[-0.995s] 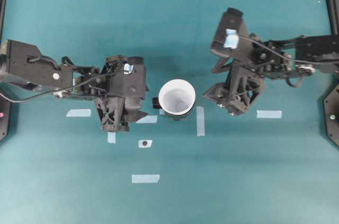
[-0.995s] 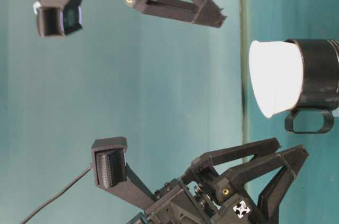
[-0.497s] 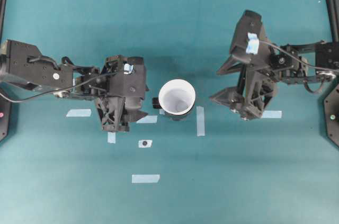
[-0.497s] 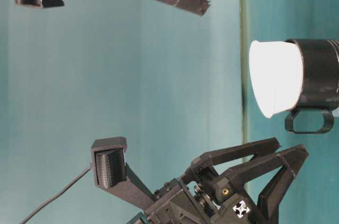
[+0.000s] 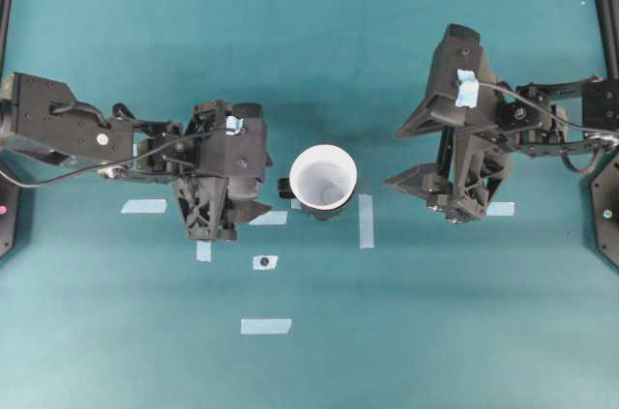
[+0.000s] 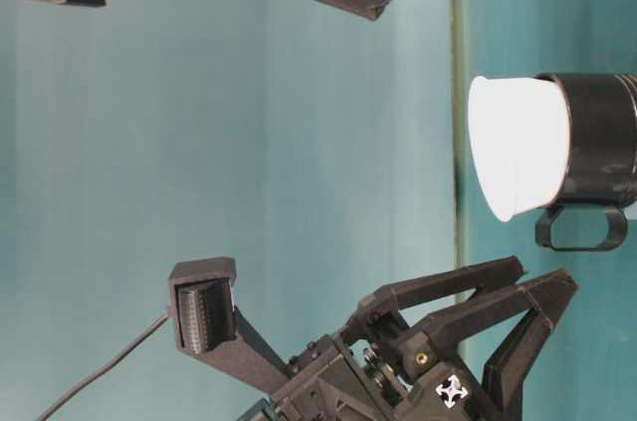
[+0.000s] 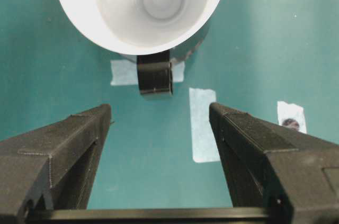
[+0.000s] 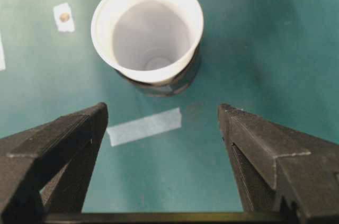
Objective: Holding the cup holder with the left arm, the right arm places the cup into the cup holder.
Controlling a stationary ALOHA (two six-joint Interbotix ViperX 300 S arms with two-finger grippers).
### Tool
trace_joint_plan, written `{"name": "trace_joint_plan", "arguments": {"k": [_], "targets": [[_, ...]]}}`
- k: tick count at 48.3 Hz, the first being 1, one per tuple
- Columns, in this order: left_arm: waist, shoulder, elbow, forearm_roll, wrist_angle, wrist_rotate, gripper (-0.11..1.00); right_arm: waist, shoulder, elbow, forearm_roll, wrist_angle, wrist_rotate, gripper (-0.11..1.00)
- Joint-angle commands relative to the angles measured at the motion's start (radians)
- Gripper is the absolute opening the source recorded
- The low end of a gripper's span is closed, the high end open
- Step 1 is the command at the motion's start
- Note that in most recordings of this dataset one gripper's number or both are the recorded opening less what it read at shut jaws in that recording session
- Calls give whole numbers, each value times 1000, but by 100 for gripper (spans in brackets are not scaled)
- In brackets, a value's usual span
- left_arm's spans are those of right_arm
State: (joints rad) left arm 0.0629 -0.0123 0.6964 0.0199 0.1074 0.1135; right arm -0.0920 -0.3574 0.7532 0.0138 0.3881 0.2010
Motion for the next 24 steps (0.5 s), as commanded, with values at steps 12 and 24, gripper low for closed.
{"name": "trace_joint_plan", "arguments": {"k": [12,24], "targets": [[-3,-18,-17,2,-8,-2,81,3,-44,-3,-2,-25,-8,89],[-2,-18,-17,2,-8,-2,81,3,-44,-2,-2,-28,-8,89]]}}
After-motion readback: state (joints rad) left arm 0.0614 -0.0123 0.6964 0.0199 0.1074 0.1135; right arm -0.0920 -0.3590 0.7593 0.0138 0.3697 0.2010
